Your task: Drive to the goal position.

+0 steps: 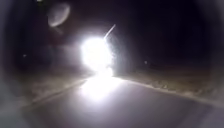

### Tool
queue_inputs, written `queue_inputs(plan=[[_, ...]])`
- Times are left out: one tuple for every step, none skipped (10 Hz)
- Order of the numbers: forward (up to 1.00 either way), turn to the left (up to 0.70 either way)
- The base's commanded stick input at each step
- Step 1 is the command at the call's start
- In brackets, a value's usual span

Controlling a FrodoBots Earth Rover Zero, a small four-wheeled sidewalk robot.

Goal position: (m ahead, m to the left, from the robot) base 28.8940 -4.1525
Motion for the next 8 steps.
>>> queue_inputs(plan=[[1.00,0.05],[1.00,0.05],[1.00,0.08],[1.00,0.14],[1.00,0.13],[1.00,0.13],[1.00,0.13],[1.00,0.10]])
